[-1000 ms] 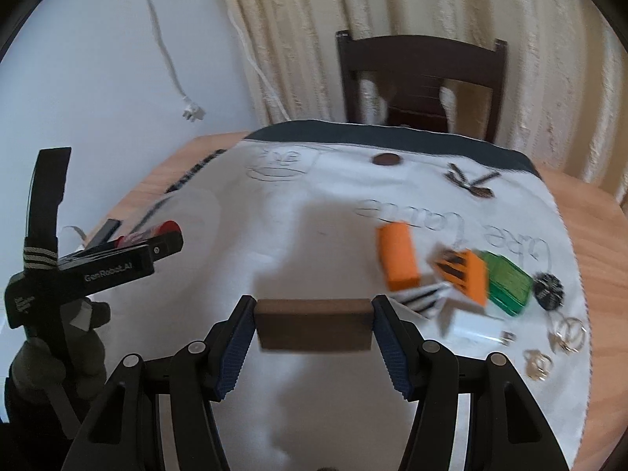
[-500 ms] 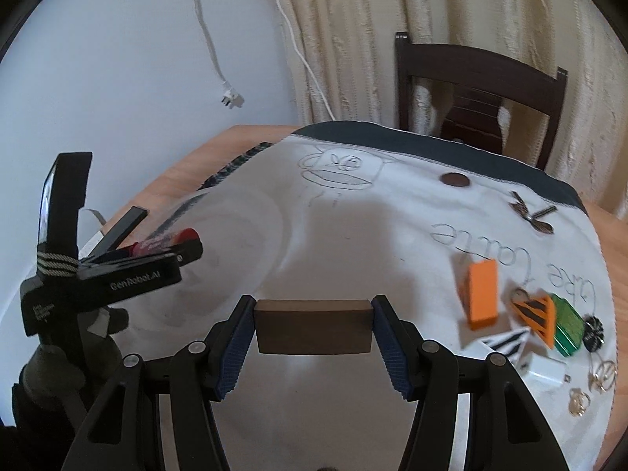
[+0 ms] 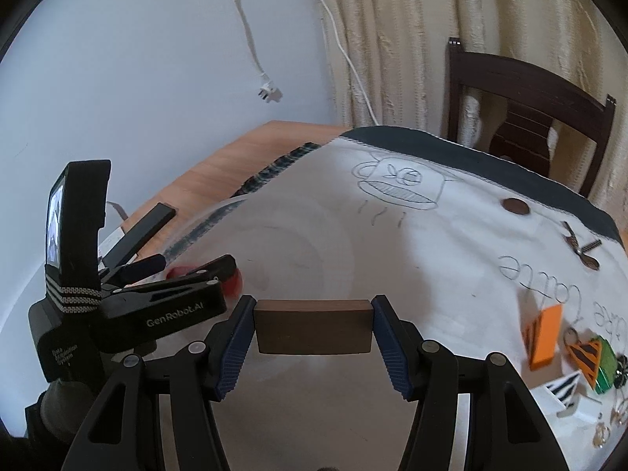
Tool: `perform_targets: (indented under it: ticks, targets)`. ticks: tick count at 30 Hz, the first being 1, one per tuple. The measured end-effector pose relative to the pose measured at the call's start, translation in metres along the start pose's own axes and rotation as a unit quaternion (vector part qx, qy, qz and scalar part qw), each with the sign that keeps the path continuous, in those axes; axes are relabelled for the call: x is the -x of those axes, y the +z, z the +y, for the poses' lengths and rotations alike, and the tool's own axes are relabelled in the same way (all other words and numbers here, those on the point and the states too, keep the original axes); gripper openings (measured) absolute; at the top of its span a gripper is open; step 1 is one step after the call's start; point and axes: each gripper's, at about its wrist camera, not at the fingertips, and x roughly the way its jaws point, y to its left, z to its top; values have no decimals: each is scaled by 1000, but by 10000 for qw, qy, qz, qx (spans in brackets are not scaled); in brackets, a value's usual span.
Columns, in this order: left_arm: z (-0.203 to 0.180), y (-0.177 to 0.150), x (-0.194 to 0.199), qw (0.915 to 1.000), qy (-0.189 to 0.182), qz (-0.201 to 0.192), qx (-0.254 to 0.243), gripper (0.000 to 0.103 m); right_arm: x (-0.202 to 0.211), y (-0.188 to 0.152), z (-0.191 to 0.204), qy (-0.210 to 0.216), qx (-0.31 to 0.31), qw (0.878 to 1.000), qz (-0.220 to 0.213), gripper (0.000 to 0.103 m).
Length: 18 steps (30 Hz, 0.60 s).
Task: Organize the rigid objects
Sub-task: 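Carry both objects into the clear plastic bowl and open both tools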
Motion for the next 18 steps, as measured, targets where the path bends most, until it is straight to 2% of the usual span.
perform_targets:
  ticks: [12,18]
  targets:
    - [18,5,-2,9992,191,-99,344,95,-13,10,17,217,124,9997,-21,63]
    - [23,4,0,9988,133,-151,456,95,-16,12,14,192,4,9997,-180,84]
